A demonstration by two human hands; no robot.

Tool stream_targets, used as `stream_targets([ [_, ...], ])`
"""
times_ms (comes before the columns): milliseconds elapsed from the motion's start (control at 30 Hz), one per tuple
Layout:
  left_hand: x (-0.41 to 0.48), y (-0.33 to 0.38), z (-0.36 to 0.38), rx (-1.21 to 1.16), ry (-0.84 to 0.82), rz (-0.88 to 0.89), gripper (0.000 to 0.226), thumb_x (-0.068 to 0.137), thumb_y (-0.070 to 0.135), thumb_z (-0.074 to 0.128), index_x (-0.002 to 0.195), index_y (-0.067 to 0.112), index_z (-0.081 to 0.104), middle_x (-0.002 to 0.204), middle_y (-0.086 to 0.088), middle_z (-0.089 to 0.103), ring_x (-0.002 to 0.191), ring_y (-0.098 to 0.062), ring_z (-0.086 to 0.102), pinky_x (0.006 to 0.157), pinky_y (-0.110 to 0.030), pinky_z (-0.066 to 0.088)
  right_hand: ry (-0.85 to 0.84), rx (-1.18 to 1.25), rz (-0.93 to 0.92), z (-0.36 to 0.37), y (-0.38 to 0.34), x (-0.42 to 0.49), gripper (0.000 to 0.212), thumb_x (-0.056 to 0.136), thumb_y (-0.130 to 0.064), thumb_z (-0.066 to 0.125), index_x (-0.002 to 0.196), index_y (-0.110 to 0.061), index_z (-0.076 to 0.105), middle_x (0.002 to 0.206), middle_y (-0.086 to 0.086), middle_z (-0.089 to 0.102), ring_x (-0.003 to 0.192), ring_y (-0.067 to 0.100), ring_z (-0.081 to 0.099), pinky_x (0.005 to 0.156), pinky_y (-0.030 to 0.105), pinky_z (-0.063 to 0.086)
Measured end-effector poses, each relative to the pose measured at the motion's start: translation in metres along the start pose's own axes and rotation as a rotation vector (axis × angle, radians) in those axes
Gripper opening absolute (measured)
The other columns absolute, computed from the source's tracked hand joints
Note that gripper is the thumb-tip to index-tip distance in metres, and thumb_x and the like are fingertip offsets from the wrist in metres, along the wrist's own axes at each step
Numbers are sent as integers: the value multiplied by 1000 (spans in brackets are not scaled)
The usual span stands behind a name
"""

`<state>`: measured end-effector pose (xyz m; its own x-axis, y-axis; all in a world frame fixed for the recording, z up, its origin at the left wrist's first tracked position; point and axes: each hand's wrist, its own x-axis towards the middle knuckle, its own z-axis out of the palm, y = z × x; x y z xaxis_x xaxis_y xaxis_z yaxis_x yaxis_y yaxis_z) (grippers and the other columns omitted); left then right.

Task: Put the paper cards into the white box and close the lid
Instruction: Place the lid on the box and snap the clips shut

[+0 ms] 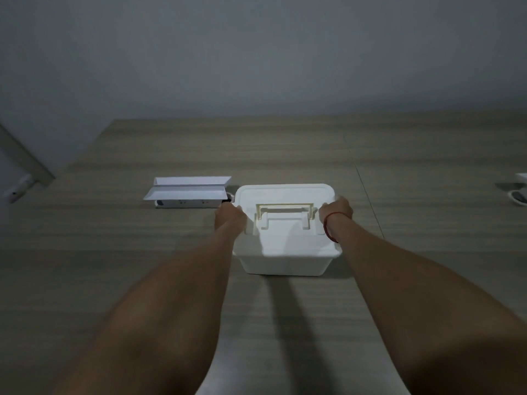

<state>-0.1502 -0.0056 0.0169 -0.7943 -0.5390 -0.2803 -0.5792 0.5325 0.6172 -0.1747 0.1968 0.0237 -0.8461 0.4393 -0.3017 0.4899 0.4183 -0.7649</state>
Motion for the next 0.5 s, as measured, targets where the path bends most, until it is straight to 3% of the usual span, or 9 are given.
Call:
stream_targets([
  [367,18,0,5,71,-62,60,40,95,21,45,131,7,52,135,-17,53,121,-33,55,102,-41,47,-9,-129,60,13,7,11,39,92,-14,52,130,-6,51,137,17,52,125,35,51,103,39,41],
  [500,20,0,1,127,-92,51,41,96,22,45,129,0,52,129,-21,58,114,-36,60,90,-38,51,-33,-136,58,14,7,14,41,94,-16,50,134,-9,47,141,17,46,129,34,47,106,39,38],
])
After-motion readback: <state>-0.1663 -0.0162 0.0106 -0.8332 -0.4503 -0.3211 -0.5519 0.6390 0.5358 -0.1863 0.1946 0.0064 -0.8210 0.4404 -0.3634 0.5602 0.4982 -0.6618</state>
